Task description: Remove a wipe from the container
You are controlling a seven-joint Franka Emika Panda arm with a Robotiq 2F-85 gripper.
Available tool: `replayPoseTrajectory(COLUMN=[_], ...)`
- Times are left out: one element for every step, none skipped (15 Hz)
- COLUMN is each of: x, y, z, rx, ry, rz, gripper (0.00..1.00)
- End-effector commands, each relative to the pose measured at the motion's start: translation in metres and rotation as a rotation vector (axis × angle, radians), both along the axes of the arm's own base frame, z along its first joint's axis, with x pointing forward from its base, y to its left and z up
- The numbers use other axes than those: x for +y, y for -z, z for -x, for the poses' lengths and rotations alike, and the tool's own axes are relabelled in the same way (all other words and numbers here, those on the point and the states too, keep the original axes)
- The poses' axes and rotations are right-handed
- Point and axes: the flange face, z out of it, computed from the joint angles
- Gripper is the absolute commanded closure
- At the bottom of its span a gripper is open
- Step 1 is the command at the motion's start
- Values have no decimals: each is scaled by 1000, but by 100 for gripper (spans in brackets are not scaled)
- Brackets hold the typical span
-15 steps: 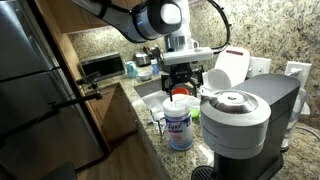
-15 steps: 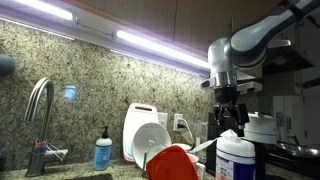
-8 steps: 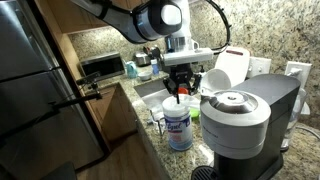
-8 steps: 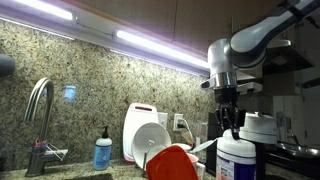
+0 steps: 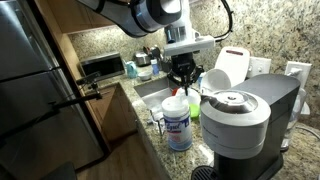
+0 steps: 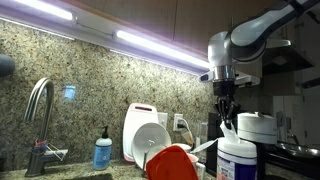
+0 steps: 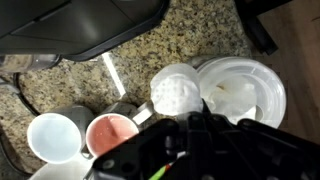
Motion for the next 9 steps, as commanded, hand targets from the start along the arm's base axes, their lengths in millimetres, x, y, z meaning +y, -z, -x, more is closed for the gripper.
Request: replayPoseTrajectory(x=[1,1,2,3,6,8,10,13,16], y=[-31,-38,-47,-56,-67,-80,-94,-107,-121], z=[4,5,7,10,14,18,23,28,35], rx=[-42,-56,-69,-93,-121,-164,-203,-237,-280], ry=[34,47,54,61,64,81,91,99,109], rz=[39,39,23,16,-7,-14,-26,-35,-52], gripper=[99,99,99,99,99,99,99,99,99])
